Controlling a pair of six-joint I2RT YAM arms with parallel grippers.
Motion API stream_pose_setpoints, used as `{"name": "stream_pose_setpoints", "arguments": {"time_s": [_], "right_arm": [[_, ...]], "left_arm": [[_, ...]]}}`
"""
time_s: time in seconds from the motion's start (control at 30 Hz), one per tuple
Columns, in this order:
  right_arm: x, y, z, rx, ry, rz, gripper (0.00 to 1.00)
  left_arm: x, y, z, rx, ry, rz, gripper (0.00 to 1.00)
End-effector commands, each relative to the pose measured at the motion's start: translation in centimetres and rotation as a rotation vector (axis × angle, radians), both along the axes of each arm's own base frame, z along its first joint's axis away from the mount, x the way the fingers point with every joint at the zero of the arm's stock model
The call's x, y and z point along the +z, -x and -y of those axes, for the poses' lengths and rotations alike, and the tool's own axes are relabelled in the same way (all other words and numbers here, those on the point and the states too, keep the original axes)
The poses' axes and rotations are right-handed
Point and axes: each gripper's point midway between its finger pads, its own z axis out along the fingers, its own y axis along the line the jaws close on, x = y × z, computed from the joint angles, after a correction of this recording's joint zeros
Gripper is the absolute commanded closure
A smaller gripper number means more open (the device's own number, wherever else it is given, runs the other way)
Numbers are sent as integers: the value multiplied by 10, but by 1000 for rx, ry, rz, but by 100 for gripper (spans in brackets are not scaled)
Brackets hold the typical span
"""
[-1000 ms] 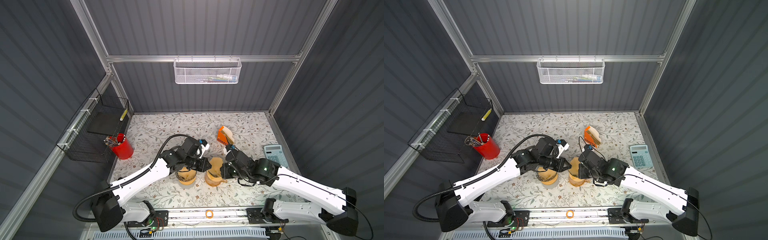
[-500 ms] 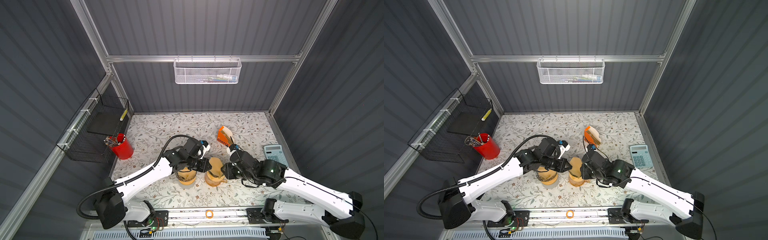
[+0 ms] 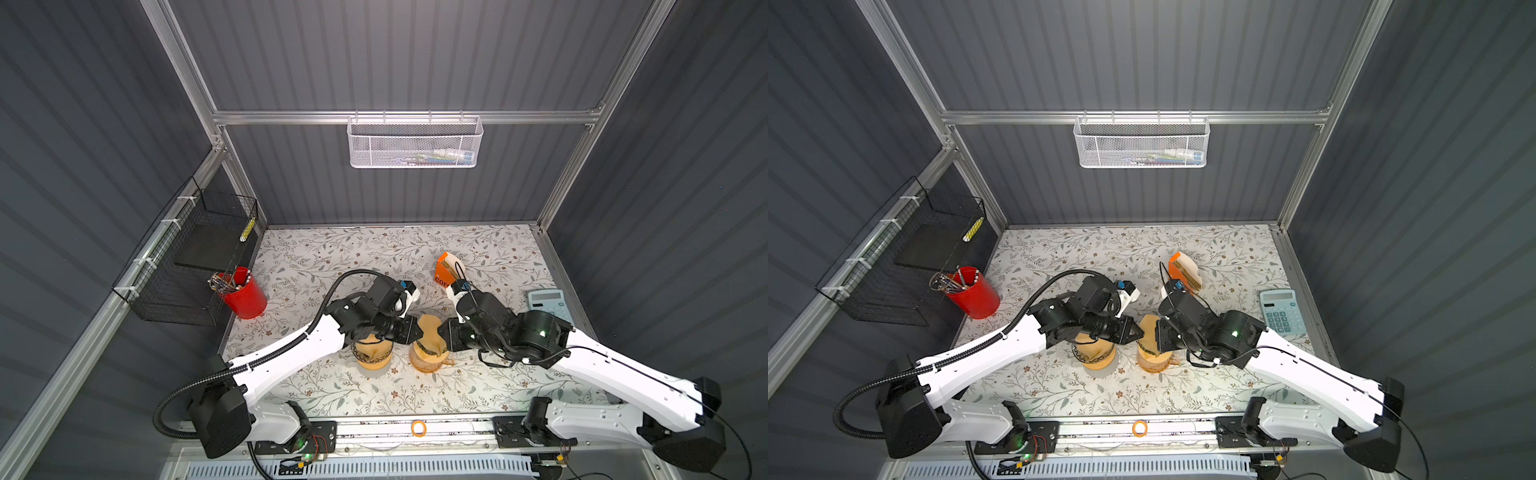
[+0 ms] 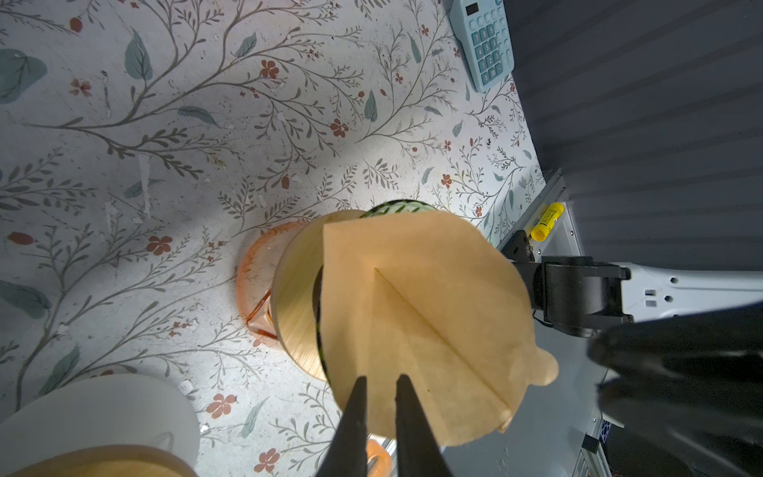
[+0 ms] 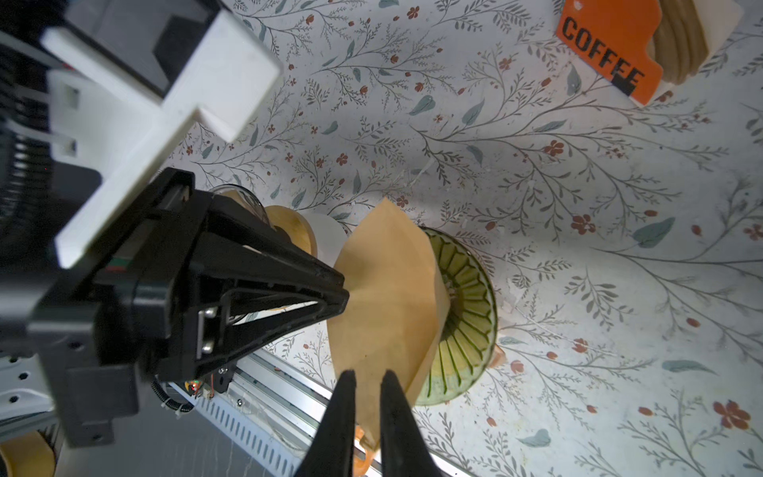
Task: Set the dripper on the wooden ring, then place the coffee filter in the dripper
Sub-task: 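Lower the paper filter into the green dripper with the right gripper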
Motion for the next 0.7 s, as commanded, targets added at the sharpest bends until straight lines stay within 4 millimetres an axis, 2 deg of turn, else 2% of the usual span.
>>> {"name": "stream_pose_setpoints", "arguments": {"time_s": [0.0,0.07,0.67], "right_arm": [[-11,-1,-5,19,-25,-29,89],[-17,-3,0,2,-23,-35,92],[-48,-6,18,-43,-52,-79,92]], "left_arm": [[14,-2,5,-12,26,35,84],[12,-2,5,-12,22,32,84],[-2,-5,9,-7,-13,-3,84]]}}
